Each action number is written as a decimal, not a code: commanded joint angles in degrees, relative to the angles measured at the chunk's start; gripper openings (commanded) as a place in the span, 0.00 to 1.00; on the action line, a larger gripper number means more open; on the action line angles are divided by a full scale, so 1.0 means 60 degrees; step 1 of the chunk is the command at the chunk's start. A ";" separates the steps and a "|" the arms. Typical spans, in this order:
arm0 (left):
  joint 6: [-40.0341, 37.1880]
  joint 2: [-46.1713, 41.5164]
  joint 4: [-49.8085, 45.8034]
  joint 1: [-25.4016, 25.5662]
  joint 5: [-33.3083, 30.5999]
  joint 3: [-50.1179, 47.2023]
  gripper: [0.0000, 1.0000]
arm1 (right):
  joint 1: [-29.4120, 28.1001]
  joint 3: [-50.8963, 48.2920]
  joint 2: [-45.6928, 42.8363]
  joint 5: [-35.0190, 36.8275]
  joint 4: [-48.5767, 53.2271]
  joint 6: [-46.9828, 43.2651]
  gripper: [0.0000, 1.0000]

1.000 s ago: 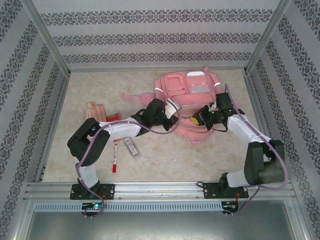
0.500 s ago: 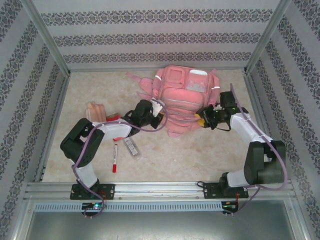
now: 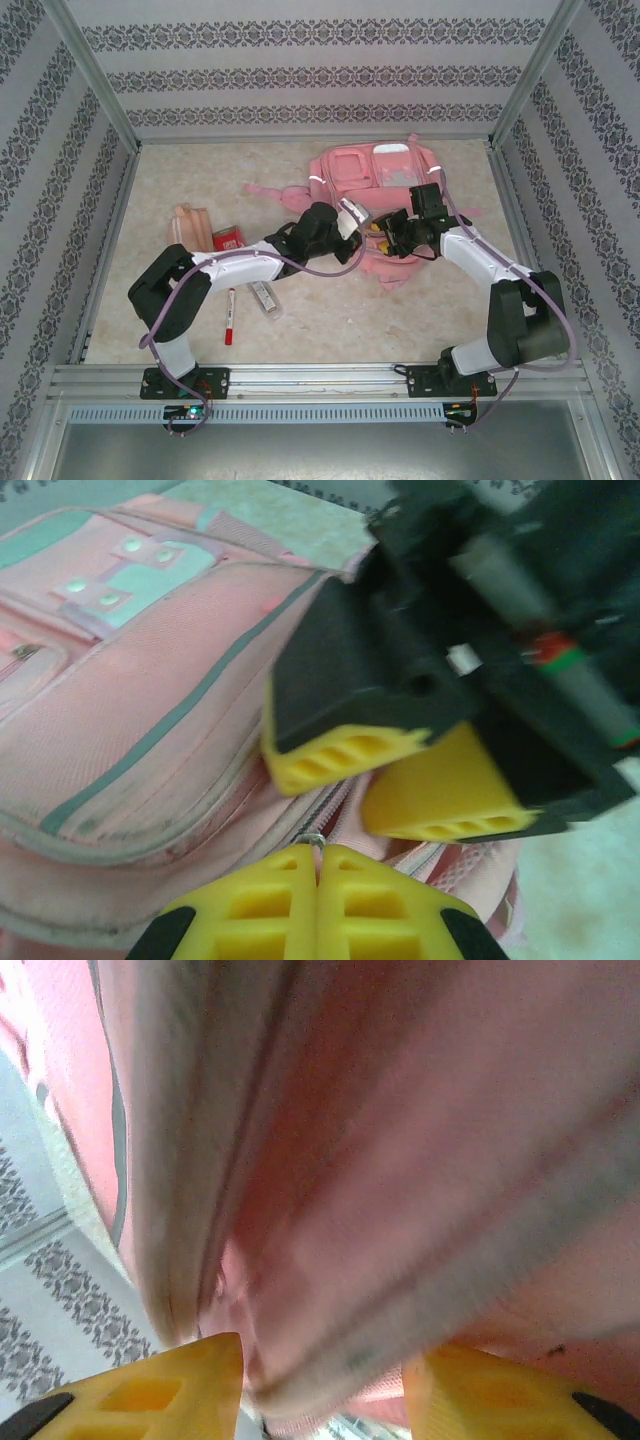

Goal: Pack the student bag

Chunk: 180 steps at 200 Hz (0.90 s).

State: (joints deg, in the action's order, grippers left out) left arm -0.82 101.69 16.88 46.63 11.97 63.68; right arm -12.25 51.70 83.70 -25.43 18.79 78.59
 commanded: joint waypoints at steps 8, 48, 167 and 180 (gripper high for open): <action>0.0256 0.0186 0.0548 0.0346 0.0408 0.0196 0.00 | -0.0037 0.0084 0.0214 0.0616 -0.0216 0.0187 0.39; 0.0114 0.0204 0.0809 0.0347 -0.0443 -0.0361 0.00 | 0.0018 -0.0200 0.0174 0.0747 -0.0165 -0.0205 0.05; -0.0046 0.0883 0.1111 -0.1958 -0.1143 -0.0884 0.00 | 0.1581 -0.0238 -0.0928 -0.0712 0.0715 -0.1542 0.00; -0.0120 0.0886 0.0910 -0.2240 -0.0996 -0.0635 0.00 | 0.1671 -0.0260 -0.0949 -0.1035 0.0750 -0.1683 0.00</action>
State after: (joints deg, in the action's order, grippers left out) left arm -0.67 106.41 23.88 37.17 7.29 57.41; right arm -3.95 49.56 80.38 -28.64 21.58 71.90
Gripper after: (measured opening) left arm 0.043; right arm 0.042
